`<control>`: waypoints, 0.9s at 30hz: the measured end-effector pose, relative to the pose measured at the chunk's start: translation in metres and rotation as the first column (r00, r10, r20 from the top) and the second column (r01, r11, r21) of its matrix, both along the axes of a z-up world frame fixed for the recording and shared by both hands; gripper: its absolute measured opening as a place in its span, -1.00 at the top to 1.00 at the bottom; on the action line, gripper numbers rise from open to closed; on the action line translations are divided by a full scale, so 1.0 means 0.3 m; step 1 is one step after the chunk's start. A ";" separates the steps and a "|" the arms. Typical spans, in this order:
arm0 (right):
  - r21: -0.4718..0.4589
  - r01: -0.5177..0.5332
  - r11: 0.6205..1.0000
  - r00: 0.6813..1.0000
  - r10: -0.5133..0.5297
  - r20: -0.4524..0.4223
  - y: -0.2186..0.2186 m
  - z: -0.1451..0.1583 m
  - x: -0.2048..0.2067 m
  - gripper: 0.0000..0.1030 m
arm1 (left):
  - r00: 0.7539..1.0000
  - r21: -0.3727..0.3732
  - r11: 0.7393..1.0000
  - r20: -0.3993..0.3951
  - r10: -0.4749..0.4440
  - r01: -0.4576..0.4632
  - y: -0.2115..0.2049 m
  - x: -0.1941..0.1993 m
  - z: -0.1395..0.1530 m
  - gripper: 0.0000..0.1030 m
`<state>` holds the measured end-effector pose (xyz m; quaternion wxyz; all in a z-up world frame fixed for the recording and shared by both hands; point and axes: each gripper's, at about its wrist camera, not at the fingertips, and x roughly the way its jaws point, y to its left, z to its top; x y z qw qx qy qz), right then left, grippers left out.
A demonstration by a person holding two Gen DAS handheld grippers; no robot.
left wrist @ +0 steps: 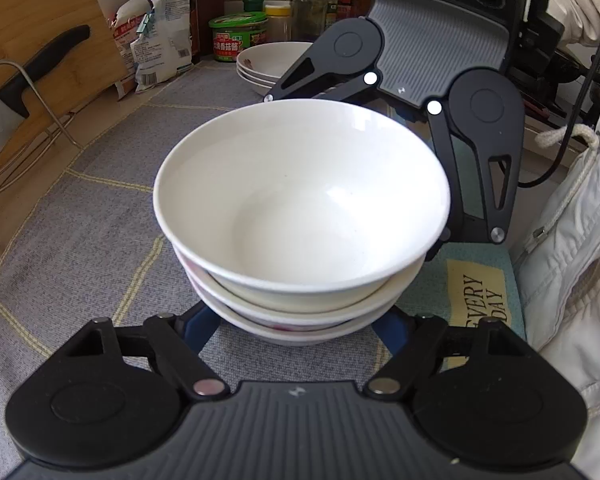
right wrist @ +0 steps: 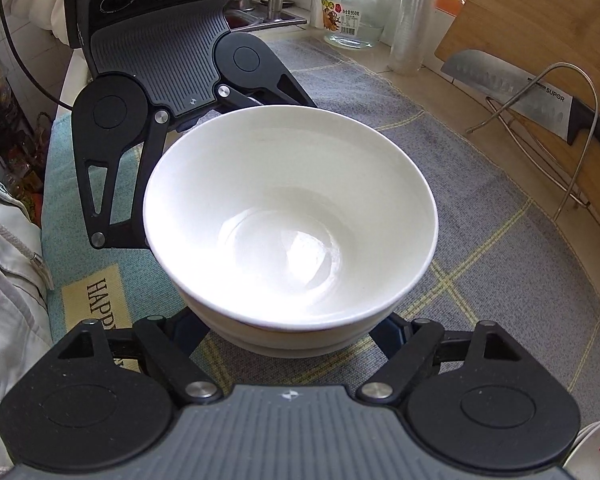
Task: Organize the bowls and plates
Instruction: 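Close the right tool on the stack rim while the left tool grips its other side, then carry the bowl stack with both tools over the floral-rimmed plates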
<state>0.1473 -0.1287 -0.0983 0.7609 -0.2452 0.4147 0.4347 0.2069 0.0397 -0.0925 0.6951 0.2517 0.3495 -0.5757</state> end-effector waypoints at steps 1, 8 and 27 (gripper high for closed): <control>0.000 0.001 1.000 1.000 -0.001 -0.001 0.000 0.001 0.000 -0.70 | 1.000 0.001 1.000 0.000 0.001 -0.001 0.002 -0.002 0.000 -0.57; 0.002 0.000 1.000 1.000 0.000 -0.005 0.001 0.010 0.004 -0.69 | 1.000 0.018 1.000 0.000 0.012 -0.012 -0.005 -0.004 0.013 -0.57; 0.001 -0.008 1.000 1.000 0.008 0.006 -0.200 0.114 -0.027 -0.69 | 0.999 0.022 0.999 0.029 0.045 -0.046 -0.242 -0.100 0.127 -0.57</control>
